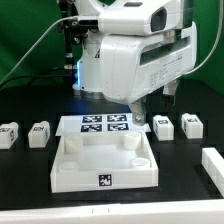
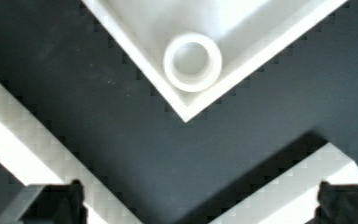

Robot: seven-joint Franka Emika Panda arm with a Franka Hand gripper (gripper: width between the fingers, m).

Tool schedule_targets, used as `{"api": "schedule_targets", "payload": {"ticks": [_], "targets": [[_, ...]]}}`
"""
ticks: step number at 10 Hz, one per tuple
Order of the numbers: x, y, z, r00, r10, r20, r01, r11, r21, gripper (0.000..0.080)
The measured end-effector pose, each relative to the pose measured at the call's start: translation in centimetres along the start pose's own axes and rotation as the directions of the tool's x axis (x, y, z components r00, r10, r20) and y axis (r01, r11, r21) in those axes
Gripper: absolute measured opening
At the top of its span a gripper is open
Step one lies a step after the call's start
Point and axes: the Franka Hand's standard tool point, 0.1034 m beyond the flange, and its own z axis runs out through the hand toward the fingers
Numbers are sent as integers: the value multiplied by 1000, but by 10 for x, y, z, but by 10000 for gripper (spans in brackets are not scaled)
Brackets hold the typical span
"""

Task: Assemble one leg

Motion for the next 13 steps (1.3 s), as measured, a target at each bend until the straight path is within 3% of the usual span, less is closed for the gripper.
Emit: {"api": "schedule_targets", "payload": {"ticks": [8, 10, 13], "targets": [[-1, -1, 1, 999, -44, 1, 44, 999, 1, 650], [-16, -20, 12, 996, -89, 10, 89, 996, 5, 650], [-46, -50, 26, 871, -491, 17, 491, 871, -25, 650]]}}
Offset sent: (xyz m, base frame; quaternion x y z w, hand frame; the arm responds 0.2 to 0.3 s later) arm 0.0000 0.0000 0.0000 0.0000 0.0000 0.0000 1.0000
